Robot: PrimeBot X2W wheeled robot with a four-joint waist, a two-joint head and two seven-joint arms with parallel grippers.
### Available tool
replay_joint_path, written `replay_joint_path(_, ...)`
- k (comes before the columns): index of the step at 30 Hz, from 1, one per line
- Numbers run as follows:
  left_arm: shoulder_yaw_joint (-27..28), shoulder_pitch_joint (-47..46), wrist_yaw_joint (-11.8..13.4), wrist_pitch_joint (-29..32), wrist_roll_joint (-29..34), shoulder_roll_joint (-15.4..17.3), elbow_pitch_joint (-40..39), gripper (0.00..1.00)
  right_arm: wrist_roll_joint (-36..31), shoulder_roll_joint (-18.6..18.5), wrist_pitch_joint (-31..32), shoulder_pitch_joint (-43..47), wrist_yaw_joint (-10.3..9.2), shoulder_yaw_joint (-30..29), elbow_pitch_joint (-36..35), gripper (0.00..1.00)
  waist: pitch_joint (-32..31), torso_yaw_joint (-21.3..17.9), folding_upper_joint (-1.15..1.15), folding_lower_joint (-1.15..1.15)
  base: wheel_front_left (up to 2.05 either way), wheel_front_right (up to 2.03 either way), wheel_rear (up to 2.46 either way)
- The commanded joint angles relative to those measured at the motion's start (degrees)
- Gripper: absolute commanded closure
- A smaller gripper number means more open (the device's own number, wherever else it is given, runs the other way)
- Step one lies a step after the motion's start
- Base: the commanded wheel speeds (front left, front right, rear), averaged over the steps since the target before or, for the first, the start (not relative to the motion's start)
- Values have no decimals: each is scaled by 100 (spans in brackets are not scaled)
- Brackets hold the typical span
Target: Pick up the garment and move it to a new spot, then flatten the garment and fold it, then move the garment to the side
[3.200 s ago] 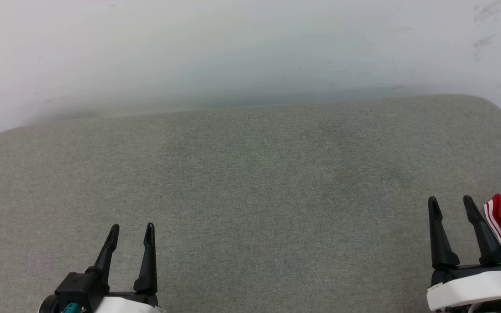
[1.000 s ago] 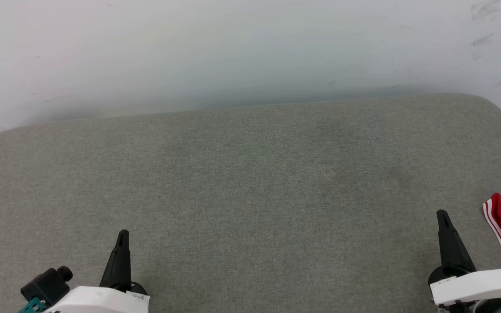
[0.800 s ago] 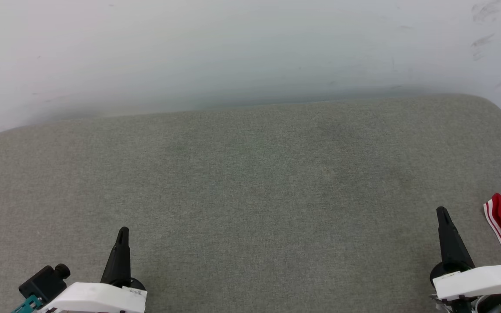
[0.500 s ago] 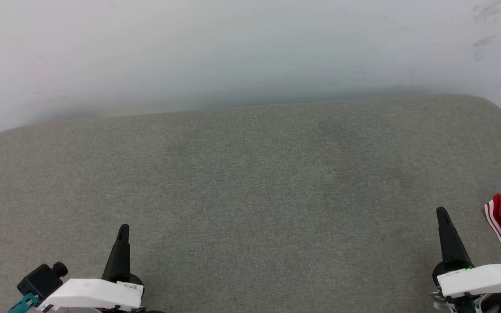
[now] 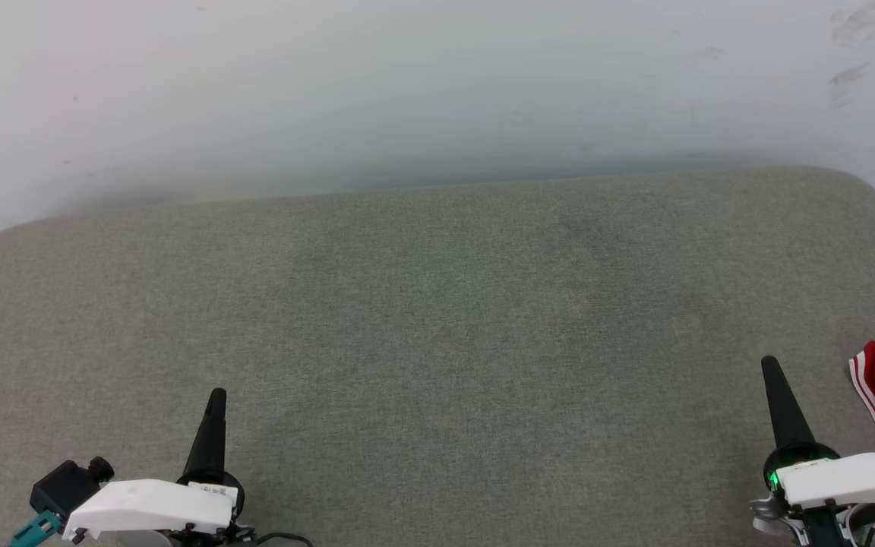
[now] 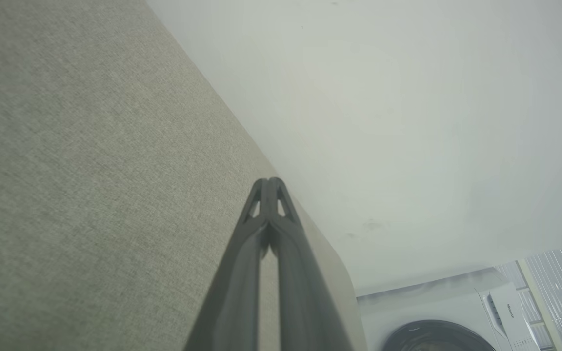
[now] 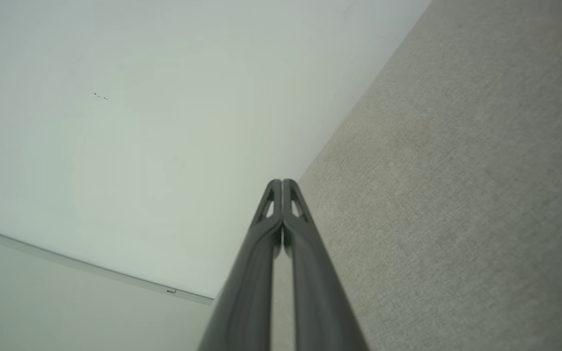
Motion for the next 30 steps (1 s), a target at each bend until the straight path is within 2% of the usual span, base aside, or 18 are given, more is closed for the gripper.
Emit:
replay_joint_path(1,32,-159,-14,44,-169,46,-13,100,177,-16,38,-149,0,-16,-18,100,-1,3,0,0,0,0,0)
replay_joint_path(30,133,-394,-21,473,-1667,36,234,100,1696,19,398,-339,-1,-104,226,100,-12,62,0,0,0,0,0)
